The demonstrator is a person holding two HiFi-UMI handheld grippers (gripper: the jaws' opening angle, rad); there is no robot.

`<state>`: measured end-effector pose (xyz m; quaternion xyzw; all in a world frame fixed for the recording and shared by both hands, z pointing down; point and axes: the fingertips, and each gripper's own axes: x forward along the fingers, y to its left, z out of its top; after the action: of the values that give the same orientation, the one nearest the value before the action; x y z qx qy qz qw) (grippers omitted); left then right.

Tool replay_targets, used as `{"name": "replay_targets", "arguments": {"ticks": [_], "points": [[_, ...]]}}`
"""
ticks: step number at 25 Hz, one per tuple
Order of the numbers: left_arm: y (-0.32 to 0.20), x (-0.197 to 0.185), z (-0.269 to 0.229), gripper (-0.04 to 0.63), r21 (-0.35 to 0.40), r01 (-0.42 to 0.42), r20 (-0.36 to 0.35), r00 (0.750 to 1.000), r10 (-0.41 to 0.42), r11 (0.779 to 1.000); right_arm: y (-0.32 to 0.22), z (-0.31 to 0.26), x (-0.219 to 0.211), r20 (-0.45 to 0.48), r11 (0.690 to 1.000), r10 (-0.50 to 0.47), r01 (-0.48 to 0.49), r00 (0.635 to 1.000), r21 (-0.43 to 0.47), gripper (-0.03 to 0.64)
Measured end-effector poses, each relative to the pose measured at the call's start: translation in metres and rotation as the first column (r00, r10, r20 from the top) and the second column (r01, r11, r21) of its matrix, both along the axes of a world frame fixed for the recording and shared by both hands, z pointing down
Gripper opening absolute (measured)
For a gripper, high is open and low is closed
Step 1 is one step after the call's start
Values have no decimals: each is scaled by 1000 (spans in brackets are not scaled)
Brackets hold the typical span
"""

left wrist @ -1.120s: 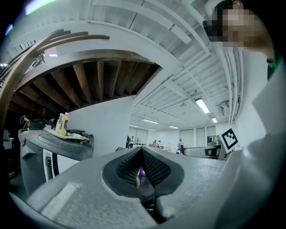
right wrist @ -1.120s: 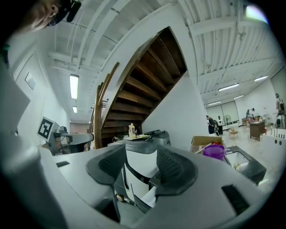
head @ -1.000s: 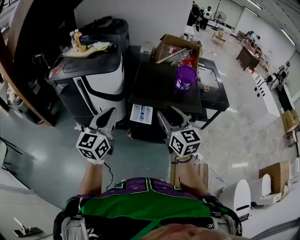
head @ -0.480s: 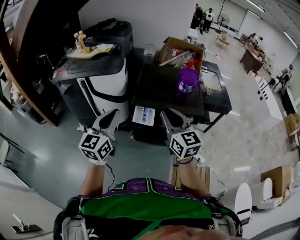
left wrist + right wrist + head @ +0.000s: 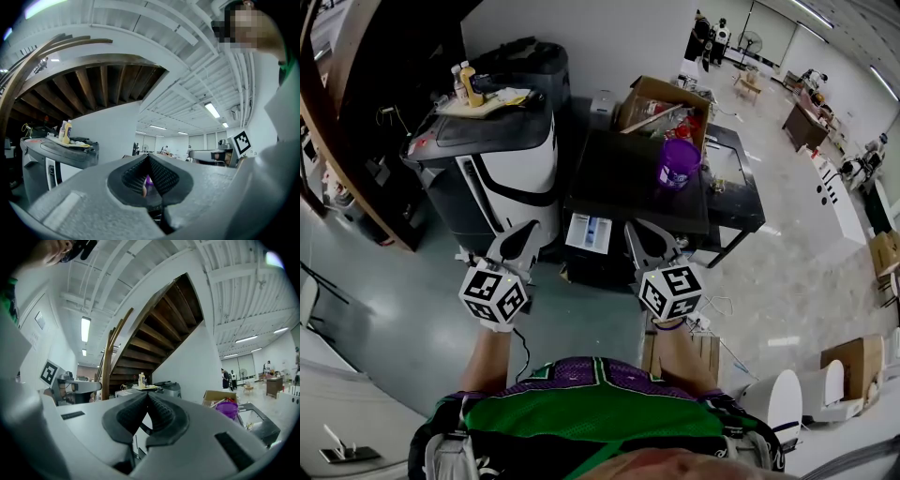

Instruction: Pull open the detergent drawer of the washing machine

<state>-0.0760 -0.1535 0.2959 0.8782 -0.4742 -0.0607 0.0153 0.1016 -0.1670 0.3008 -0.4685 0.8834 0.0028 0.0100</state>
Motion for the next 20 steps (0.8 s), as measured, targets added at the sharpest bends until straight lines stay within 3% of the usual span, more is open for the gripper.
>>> {"name": "replay_targets", "arguments": {"ticks": [20], "points": [[-1,-5,8,15,11,28,14,1000,-28,1000,-6,3,5,6,1000,21,-21,1000,-1,2]]}}
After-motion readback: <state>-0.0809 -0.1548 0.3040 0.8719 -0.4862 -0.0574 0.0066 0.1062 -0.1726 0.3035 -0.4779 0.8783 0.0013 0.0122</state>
